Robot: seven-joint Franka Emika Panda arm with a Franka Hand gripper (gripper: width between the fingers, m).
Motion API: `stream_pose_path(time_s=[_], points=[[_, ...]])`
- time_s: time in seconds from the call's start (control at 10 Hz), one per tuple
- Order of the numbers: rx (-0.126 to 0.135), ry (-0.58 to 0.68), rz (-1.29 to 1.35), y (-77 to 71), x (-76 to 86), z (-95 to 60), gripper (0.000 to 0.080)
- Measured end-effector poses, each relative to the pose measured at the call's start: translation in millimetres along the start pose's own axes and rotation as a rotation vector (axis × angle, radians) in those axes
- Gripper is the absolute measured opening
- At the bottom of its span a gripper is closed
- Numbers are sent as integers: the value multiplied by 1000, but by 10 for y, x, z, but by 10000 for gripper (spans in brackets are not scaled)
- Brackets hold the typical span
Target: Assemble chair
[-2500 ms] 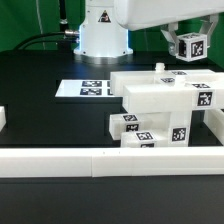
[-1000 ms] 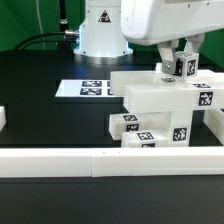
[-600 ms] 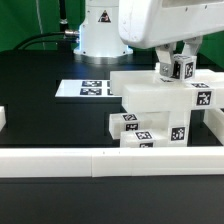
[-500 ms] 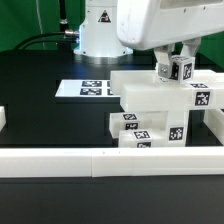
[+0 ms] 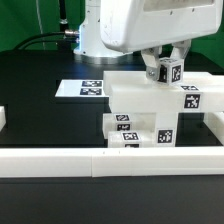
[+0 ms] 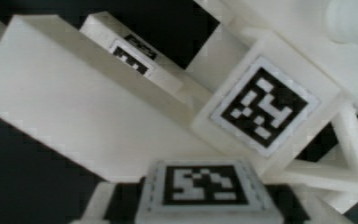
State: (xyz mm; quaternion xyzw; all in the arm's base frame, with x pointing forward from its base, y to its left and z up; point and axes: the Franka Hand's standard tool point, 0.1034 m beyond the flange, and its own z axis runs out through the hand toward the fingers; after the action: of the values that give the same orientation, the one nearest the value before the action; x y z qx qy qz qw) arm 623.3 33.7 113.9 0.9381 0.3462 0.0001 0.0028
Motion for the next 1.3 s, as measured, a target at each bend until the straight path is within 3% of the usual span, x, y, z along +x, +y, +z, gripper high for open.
stream_pose_path(time_s=[0.5, 1.0, 1.1, 1.3], points=[[0, 0, 39, 4, -6, 1, 272], [-9, 30, 523, 9, -14, 6, 272], [3, 35, 622, 12, -20, 8, 272], [62, 51, 880, 12, -20, 10, 272]])
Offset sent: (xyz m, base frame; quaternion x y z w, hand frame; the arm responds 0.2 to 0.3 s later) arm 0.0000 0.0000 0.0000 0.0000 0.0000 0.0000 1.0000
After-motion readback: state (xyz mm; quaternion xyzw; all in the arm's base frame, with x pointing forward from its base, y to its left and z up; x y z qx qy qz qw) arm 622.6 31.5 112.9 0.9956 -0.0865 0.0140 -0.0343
